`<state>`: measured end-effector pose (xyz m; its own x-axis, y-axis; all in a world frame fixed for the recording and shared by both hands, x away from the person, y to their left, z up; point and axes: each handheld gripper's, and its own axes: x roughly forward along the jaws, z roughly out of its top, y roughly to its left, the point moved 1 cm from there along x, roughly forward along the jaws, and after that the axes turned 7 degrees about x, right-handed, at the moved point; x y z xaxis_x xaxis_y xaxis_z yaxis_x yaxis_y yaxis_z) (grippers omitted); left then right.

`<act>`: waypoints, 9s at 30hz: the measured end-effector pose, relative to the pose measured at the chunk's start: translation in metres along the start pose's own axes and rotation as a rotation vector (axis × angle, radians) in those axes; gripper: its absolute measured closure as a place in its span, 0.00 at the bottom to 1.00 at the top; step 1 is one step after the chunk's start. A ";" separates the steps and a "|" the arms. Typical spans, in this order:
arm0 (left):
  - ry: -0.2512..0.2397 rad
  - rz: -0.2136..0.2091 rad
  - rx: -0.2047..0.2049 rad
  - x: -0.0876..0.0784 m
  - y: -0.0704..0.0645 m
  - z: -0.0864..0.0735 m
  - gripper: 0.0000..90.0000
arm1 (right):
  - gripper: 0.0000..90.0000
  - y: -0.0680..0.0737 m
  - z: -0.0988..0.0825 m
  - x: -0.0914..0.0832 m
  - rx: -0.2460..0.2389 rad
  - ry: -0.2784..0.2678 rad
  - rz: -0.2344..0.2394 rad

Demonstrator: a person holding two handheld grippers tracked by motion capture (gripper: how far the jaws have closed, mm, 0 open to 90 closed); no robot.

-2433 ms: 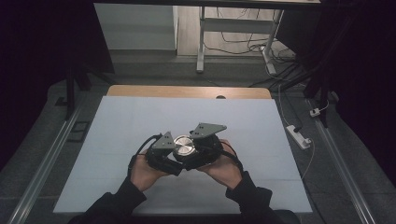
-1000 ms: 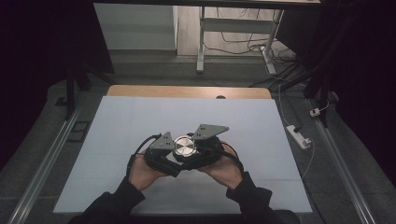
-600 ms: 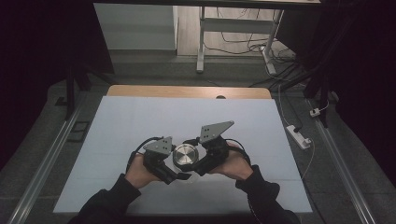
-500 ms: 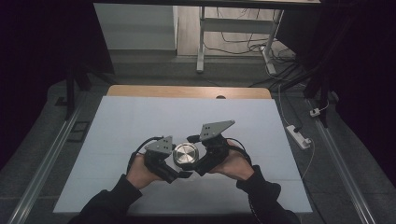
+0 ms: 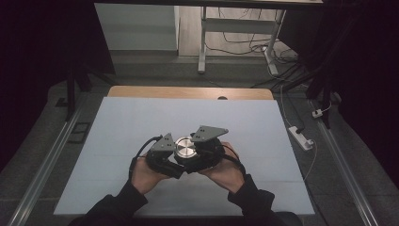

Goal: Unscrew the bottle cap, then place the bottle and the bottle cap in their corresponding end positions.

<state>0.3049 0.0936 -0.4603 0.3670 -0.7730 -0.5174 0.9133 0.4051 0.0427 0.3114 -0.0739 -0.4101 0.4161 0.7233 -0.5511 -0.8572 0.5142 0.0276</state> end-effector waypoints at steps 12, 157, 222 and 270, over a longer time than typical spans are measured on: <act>-0.013 -0.143 0.071 0.000 0.005 -0.006 0.17 | 0.21 -0.013 -0.005 -0.003 -0.004 -0.008 0.228; -0.022 0.064 -0.004 0.046 0.098 0.007 0.17 | 0.21 -0.002 -0.087 0.006 -0.011 -0.012 0.184; 0.058 0.120 -0.036 0.083 0.121 -0.032 0.17 | 0.20 -0.016 -0.119 0.068 -0.044 0.200 0.103; 0.069 0.098 -0.129 0.041 0.115 -0.031 0.00 | 0.00 -0.025 -0.103 0.039 0.072 0.084 0.121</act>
<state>0.4193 0.1233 -0.5028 0.4364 -0.6932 -0.5736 0.8419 0.5395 -0.0116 0.3180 -0.1059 -0.5182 0.2814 0.7425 -0.6079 -0.8746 0.4591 0.1559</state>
